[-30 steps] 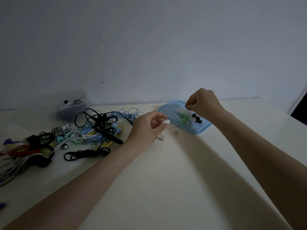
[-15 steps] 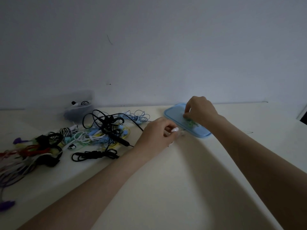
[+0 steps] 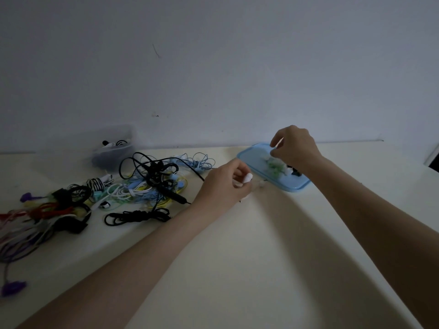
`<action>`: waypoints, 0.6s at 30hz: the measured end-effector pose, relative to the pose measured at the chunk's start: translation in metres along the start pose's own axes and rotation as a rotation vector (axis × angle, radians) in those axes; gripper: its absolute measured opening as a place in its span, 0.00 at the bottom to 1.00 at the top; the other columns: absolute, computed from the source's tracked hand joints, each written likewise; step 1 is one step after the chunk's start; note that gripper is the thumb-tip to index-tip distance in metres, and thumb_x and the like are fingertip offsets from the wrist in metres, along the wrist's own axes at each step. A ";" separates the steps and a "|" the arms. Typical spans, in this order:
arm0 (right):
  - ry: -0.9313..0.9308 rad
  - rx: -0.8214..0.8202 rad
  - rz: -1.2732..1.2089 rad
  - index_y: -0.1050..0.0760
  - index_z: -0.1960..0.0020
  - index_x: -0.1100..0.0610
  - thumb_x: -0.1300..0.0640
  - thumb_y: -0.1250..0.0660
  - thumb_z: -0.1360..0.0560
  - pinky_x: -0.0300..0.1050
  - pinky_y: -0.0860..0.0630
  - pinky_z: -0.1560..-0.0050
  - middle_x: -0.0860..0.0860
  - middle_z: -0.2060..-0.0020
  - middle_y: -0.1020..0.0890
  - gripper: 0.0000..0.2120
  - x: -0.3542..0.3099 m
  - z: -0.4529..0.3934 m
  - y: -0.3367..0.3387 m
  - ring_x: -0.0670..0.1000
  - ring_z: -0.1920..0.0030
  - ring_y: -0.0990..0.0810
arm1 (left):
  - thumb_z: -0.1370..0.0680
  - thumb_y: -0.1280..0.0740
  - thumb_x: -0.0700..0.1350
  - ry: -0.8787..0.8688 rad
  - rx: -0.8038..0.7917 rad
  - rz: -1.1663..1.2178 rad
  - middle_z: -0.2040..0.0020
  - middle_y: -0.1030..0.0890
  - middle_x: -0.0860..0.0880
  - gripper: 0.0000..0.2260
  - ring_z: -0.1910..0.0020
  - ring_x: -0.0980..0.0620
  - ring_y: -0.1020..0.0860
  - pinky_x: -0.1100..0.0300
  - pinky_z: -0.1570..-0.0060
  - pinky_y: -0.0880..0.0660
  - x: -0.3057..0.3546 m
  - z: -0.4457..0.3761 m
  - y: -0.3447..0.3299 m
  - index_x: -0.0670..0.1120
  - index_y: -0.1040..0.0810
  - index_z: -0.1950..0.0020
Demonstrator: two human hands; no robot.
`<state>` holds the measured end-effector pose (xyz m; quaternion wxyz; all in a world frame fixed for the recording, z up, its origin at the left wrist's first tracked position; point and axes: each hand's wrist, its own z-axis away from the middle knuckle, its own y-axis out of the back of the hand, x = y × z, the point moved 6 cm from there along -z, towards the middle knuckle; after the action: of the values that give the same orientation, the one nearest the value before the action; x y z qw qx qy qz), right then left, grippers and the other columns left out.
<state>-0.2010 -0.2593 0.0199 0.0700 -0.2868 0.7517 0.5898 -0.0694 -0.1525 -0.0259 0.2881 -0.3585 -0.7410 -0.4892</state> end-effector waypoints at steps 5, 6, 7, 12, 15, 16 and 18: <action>0.110 -0.050 -0.191 0.19 0.53 0.60 0.65 0.33 0.28 0.28 0.33 0.74 0.53 0.63 0.20 0.06 -0.020 0.027 0.007 0.43 0.71 0.25 | 0.27 0.31 0.45 0.006 0.014 -0.064 0.60 0.22 0.57 0.06 0.59 0.59 0.23 0.61 0.58 0.27 0.003 -0.004 -0.001 0.48 0.27 0.56; 0.110 -0.073 -0.269 0.19 0.55 0.61 0.66 0.33 0.28 0.27 0.33 0.76 0.53 0.67 0.20 0.05 -0.023 0.033 0.004 0.41 0.75 0.25 | 0.27 0.31 0.44 0.002 0.023 -0.080 0.59 0.22 0.57 0.06 0.59 0.59 0.22 0.62 0.57 0.27 0.005 -0.006 -0.003 0.48 0.28 0.56; 0.104 -0.080 -0.324 0.19 0.57 0.61 0.66 0.34 0.28 0.26 0.32 0.75 0.53 0.69 0.20 0.06 -0.024 0.038 0.000 0.39 0.78 0.26 | 0.27 0.31 0.44 -0.001 0.029 -0.086 0.59 0.21 0.57 0.06 0.58 0.57 0.21 0.62 0.56 0.26 0.007 -0.007 -0.005 0.49 0.28 0.56; -0.009 -0.006 -0.485 0.19 0.61 0.58 0.66 0.35 0.28 0.29 0.29 0.67 0.47 0.71 0.21 0.07 -0.014 0.054 -0.008 0.39 0.73 0.23 | 0.27 0.33 0.44 -0.065 -0.014 -0.185 0.56 0.18 0.50 0.05 0.56 0.49 0.20 0.52 0.54 0.24 0.012 -0.012 -0.018 0.49 0.28 0.54; -0.038 -0.008 -0.604 0.18 0.58 0.61 0.67 0.38 0.28 0.39 0.24 0.56 0.51 0.66 0.18 0.10 -0.012 0.055 -0.007 0.48 0.62 0.19 | 0.27 0.34 0.42 -0.096 -0.051 -0.286 0.54 0.19 0.46 0.08 0.55 0.45 0.21 0.50 0.55 0.24 0.016 -0.014 -0.024 0.44 0.28 0.49; -0.046 -0.015 -0.646 0.18 0.57 0.61 0.68 0.39 0.27 0.41 0.23 0.53 0.53 0.64 0.17 0.11 -0.012 0.056 -0.008 0.50 0.60 0.18 | 0.26 0.35 0.42 -0.092 -0.048 -0.302 0.54 0.19 0.46 0.09 0.56 0.45 0.21 0.51 0.56 0.24 0.018 -0.014 -0.025 0.43 0.28 0.48; -0.061 -0.009 -0.730 0.19 0.57 0.61 0.70 0.41 0.27 0.41 0.22 0.50 0.55 0.61 0.17 0.12 -0.009 0.056 -0.009 0.51 0.58 0.18 | 0.26 0.34 0.40 -0.051 0.001 -0.197 0.57 0.21 0.48 0.06 0.61 0.49 0.22 0.56 0.62 0.25 0.017 -0.014 -0.021 0.45 0.28 0.51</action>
<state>-0.2020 -0.2053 -0.0001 0.2971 -0.5186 0.5949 0.5376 -0.0950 -0.1666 -0.0185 0.2199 -0.2961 -0.7801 -0.5055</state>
